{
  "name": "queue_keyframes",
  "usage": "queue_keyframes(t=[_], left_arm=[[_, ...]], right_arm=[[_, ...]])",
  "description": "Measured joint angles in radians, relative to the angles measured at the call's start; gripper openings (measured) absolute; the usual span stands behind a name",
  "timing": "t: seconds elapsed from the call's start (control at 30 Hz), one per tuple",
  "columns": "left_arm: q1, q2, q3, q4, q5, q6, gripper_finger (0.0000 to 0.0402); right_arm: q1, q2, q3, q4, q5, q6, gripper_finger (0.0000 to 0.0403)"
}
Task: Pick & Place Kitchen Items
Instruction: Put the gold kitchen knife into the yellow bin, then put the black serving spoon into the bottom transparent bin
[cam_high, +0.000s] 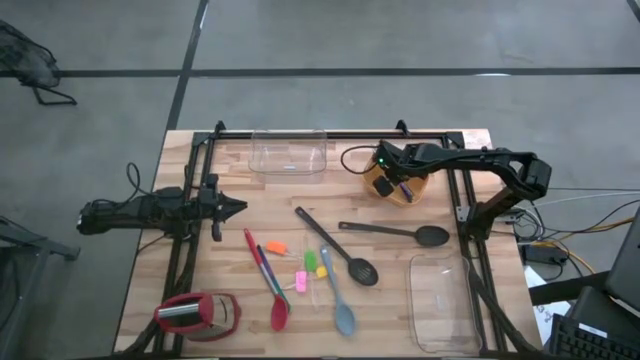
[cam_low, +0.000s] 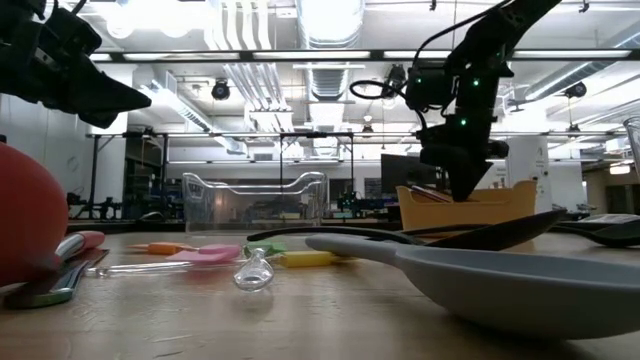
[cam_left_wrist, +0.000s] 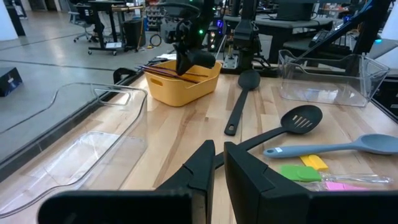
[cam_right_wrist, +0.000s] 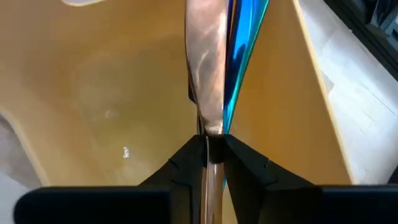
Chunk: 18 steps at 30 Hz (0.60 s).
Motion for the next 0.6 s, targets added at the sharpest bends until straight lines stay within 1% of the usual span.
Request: queue_keyframes(t=[0.27, 0.33, 0.47, 0.6], left_arm=[[0.000, 0.000, 0.000, 0.000, 0.000, 0.000, 0.0044], [0.000, 0.000, 0.000, 0.000, 0.000, 0.000, 0.0044], [0.000, 0.000, 0.000, 0.000, 0.000, 0.000, 0.0044], [0.000, 0.000, 0.000, 0.000, 0.000, 0.000, 0.0044]], right_arm=[[0.001, -0.005, 0.000, -0.009, -0.001, -0.013, 0.0102], [0.004, -0.014, 0.000, -0.018, -0.003, -0.037, 0.0111], [0.017, -0.053, 0.000, -0.011, -0.003, -0.098, 0.0127], [0.021, -0.124, 0.001, -0.006, -0.003, -0.128, 0.0141]])
